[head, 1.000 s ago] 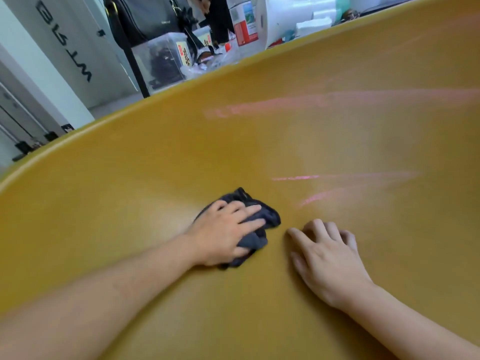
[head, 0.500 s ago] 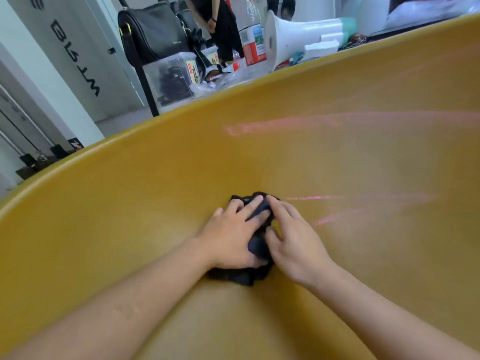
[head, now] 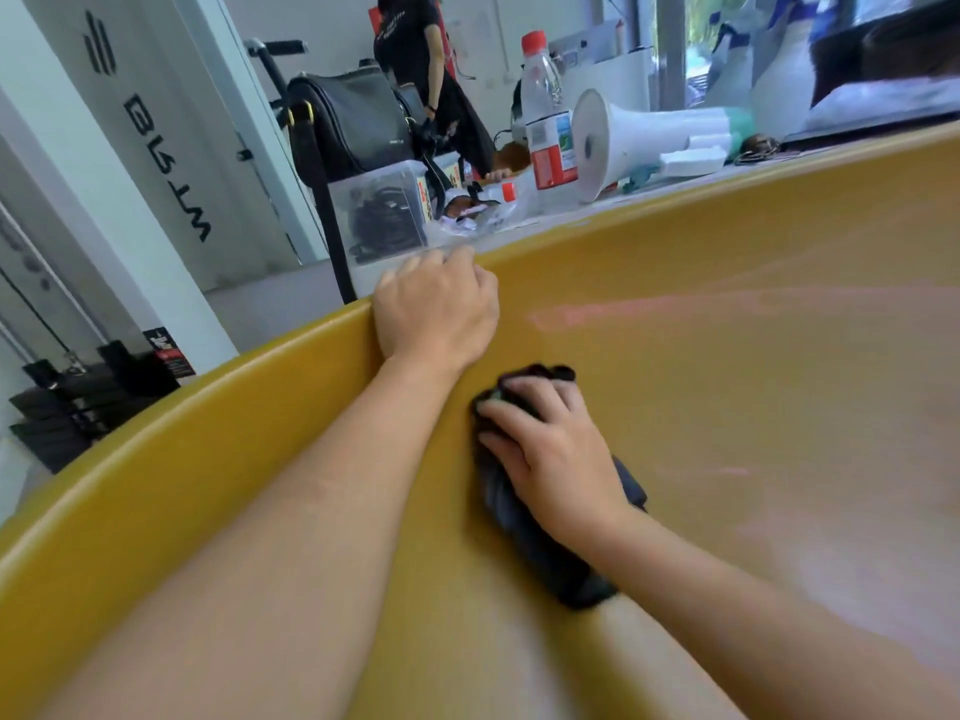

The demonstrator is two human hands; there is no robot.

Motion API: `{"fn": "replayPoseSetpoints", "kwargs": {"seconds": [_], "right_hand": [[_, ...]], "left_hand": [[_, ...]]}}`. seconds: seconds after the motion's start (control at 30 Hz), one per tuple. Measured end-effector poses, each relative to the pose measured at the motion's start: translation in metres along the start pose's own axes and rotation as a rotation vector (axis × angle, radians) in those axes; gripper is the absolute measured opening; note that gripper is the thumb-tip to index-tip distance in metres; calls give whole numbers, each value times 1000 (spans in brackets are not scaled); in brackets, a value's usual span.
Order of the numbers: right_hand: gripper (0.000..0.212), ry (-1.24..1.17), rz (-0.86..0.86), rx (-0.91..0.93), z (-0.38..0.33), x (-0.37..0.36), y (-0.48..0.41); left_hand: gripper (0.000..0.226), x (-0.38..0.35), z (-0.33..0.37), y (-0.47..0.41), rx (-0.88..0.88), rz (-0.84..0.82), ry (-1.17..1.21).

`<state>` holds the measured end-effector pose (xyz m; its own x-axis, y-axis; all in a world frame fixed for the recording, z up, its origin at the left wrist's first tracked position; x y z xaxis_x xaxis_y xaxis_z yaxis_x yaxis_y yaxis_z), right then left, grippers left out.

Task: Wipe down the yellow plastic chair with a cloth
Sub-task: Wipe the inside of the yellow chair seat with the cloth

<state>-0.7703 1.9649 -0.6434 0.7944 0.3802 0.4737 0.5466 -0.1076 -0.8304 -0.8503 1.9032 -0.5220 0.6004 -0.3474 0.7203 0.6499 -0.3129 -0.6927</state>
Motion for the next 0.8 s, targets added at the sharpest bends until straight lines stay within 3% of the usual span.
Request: {"fn": "replayPoseSetpoints", "kwargs": {"seconds": [0.1,0.2,0.27,0.3,0.37,0.43,0.47,0.53,0.6,0.73,0.8], "right_hand": [[20,65,248,33,11,12,-94],[21,29,357,-100,21,6,-79],[19,-1,275,-178,17,-8,-12],[18,-4,194,-116,11,-11,21],[16,13,-28,147,4,-8,41],[16,26,-104,368,15,4,-1],[15,39,-46,354,22,12,-37],[16,57,176,83,39,25,-102],[18,-4,271,-157,37,15,-97],[16,-93,39,-59,-4,-13,43],[16,-111,-61,62,-1,-10,49]], "left_hand": [[45,3,-1,-2,80,31,116],[45,5,2,2,50,82,113],[39,4,0,3,46,88,118],[37,3,-1,4,52,77,131],[37,-1,-1,6,60,65,129],[37,-2,3,6,76,65,123],[37,-1,4,7,93,72,128],[37,0,4,7,107,81,125],[39,-3,2,7,99,71,118],[46,-5,1,11,88,94,102],[48,-6,2,12,85,102,96]]}}
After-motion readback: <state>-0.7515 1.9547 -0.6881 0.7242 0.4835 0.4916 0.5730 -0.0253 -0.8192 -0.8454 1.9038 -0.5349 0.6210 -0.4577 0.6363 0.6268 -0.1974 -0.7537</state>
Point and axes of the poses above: each hand's wrist, its own y-axis away from the middle knuckle, its own x-axis out of the back of the hand, z = x × y, the point moved 5 cm from there along -y, towards the middle knuckle, and after that the axes turned 7 degrees about y, right-handed, at the moved point
